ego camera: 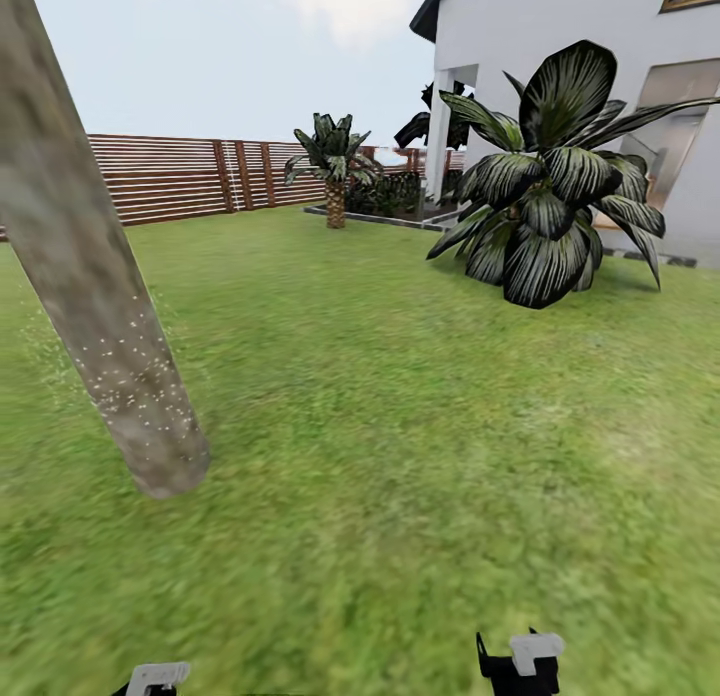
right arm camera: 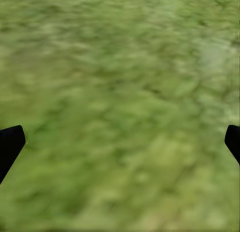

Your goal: In the garden, pick up the pesticide atomizer on the floor and spray pesticide onto both trees until each tree trunk is fully covered.

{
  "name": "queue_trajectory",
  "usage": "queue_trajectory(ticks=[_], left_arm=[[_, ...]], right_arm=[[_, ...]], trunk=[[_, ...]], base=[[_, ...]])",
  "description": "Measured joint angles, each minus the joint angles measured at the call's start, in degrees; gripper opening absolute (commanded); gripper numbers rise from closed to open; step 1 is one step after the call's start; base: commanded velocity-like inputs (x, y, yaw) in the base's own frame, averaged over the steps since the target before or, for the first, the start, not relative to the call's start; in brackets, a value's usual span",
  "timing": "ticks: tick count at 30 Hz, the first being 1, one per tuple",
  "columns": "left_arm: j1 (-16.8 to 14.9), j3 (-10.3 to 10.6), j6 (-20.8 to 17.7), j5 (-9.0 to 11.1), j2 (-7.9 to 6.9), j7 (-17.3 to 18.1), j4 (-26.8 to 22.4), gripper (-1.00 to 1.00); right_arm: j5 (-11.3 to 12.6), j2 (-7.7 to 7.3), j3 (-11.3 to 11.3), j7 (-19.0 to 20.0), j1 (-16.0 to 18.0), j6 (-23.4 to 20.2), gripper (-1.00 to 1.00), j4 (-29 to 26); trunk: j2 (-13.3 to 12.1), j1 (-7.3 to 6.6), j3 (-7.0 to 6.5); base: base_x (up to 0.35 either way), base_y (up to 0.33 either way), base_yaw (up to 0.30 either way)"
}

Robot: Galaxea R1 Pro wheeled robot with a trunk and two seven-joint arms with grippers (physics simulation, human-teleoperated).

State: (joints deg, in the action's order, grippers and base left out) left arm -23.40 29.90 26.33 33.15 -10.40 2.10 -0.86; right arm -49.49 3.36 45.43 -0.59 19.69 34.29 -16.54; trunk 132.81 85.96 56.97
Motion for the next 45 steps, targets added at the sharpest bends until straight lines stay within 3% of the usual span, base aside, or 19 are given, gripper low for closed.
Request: queue_trajectory(ticks=[7,15,16,18,21,29,45], left_arm=[[0.0,0.0,-0.2,-0.4,0.48,0.6,0.0,-1.0],[0.1,-0.1,0.0,2.4,-0.13,-0.2,0.1,-1.0],[0.1,-0.2,0.0,2.6,-0.15,-0.6,0.1,-1.0],[0.2,-0.2,0.1,2.9,0.05,-5.3,0.0,-1.0],[0.2,-0.1,0.1,3.0,0.2,-6.9,0.1,-1.0],[0.2,0.0,0.1,3.0,0.5,-7.0,0.0,-1.0],[0.2,0.0,0.1,3.0,0.73,-6.7,0.0,-1.0]], right_arm=[[0.0,-0.1,0.0,0.0,0.0,0.1,1.0,-0.1],[0.0,-0.08,0.0,0.0,0.0,0.0,1.0,-0.1],[0.0,-0.11,0.0,0.1,0.0,0.0,1.0,-0.1],[0.0,-0.06,0.0,0.1,0.0,0.0,1.0,-0.1],[0.0,0.11,-0.1,0.0,0.0,0.0,1.0,-0.2],[-0.3,0.41,-0.3,-6.4,0.0,0.1,1.0,0.9],[-0.3,0.33,-0.3,-6.7,0.0,0.0,1.0,1.6]], trunk=[[0.0,0.0,0.0],[0.0,0.0,0.0],[0.0,0.0,0.0],[0.0,0.0,0.0],[0.0,0.0,0.0],[0.0,0.0,0.0],[0.0,0.0,0.0]], base=[[0.0,0.0,0.274],[0.0,-0.004,0.137],[-0.009,-0.216,0.001],[-0.132,-0.214,0.091],[-0.268,-0.123,0.235],[-0.249,-0.161,0.274],[-0.013,-0.078,0.278]])
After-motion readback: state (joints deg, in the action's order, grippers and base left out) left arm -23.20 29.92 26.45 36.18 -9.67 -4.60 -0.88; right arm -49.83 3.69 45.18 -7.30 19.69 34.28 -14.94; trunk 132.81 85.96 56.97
